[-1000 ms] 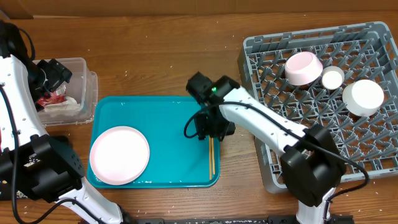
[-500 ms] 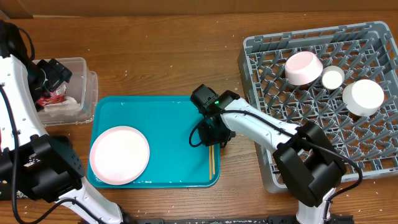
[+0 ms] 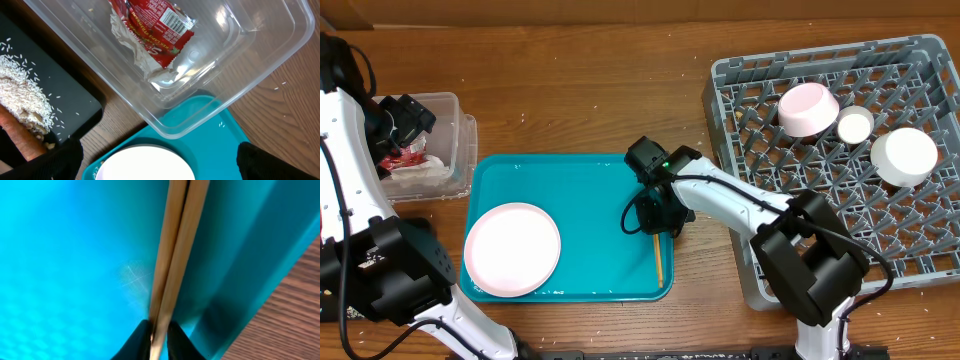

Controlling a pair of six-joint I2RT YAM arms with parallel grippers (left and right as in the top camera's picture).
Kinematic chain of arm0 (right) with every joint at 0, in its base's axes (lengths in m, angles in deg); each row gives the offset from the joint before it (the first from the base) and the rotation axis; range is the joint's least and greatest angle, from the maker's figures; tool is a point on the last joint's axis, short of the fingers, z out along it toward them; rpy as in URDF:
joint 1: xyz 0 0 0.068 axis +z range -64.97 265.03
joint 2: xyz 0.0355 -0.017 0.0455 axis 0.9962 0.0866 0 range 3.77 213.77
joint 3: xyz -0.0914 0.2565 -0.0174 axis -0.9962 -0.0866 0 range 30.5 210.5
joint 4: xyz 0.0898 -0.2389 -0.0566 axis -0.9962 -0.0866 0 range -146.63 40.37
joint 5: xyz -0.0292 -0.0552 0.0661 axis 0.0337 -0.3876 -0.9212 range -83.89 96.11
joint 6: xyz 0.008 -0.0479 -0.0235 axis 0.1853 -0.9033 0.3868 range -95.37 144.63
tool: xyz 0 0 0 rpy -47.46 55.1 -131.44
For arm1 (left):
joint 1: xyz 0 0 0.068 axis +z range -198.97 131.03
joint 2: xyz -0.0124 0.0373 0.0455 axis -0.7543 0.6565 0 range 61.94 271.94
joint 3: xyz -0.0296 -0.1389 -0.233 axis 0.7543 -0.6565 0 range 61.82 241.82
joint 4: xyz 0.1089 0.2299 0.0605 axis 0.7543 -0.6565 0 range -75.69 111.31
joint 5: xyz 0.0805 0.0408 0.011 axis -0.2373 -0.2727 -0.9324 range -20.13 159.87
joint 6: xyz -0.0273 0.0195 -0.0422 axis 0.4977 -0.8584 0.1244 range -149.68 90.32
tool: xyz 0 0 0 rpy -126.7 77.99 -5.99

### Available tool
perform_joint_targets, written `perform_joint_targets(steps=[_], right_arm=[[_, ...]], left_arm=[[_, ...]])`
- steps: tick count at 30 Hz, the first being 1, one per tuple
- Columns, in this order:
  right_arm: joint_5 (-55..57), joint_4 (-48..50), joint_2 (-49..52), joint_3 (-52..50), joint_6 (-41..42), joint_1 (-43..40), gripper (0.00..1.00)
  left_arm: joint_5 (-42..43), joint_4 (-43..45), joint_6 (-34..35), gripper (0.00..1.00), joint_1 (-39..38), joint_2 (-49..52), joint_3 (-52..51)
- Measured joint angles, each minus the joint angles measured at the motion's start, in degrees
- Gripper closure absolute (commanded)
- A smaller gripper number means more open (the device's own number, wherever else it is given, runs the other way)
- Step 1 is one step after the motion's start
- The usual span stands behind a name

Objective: Sort waste into correct bins and load items into the dishwasher
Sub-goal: 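Move the right gripper to the tray and grasp one wooden chopstick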

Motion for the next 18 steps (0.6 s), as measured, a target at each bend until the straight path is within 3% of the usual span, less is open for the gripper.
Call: perform_joint_targets(steps=[11, 18], right_arm=[[-0.9, -5.4, 0.5, 1.2, 0.3, 0.1, 0.96], [-0.7, -13.0, 0.9, 10.2, -1.0, 0.0, 0.96]], left_arm=[[0.0, 0.0, 0.0, 0.0, 0.0, 0.0, 0.0], [0.0, 0.0, 0.0, 0.0, 0.0, 0.0, 0.0]])
